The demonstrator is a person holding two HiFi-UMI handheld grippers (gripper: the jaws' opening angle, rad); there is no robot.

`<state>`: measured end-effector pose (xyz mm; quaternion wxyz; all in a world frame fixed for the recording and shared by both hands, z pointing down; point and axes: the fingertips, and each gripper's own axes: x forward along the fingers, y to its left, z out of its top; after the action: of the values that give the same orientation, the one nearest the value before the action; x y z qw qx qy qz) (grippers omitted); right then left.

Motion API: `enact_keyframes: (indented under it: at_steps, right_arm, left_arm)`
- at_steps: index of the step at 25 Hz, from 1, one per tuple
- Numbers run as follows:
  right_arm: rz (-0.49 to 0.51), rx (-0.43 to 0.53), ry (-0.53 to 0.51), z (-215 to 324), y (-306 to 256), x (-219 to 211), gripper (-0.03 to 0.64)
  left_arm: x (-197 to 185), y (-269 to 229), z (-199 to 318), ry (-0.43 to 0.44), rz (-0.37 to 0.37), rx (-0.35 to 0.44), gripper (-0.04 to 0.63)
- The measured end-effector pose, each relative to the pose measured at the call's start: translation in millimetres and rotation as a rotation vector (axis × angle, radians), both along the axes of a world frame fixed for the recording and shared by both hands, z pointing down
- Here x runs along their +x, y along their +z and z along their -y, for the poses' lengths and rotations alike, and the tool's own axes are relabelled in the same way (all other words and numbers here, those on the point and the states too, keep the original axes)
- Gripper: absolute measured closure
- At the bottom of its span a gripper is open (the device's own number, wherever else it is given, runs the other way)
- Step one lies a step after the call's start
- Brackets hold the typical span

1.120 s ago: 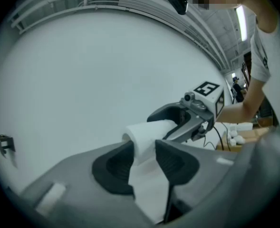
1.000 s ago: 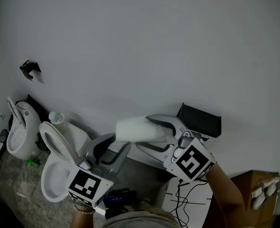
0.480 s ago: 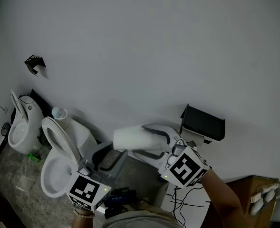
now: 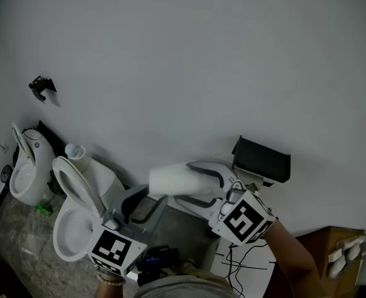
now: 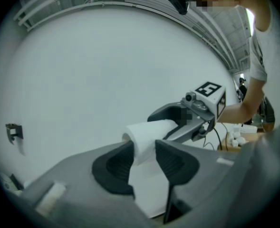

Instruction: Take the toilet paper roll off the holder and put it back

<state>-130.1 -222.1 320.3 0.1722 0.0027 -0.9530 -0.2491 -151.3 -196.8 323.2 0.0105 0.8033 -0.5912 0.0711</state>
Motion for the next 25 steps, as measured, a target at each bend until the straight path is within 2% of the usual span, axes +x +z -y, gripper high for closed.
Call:
enact_keyframes:
  at_steps: [3, 6, 11, 15, 21, 25]
  right_arm:
    - [-0.012, 0.004, 0.032, 4, -2, 8, 0.321]
    - [0.035, 0.020, 0.051, 10, -14, 12, 0.321]
    - [0.093, 0.031, 0.108, 25, -34, 26, 0.321]
    - [0.111, 0.047, 0.175, 41, -49, 50, 0.321]
    - [0.118, 0.076, 0.276, 63, -68, 77, 0.321]
    - [0.115, 0.091, 0.335, 75, -74, 99, 0.321]
  left_arm:
    - [5, -4, 3, 0.012, 0.004, 0.012, 0.459]
    - [11, -11, 10, 0.041, 0.008, 0.021, 0.457]
    - [23, -27, 31, 0.126, 0.072, 0.092, 0.458]
    - [45, -41, 48, 0.191, 0.092, 0.105, 0.459]
    - [70, -63, 74, 0.305, 0.046, 0.153, 0.459]
    - [92, -69, 87, 0.360, 0.062, 0.162, 0.459]
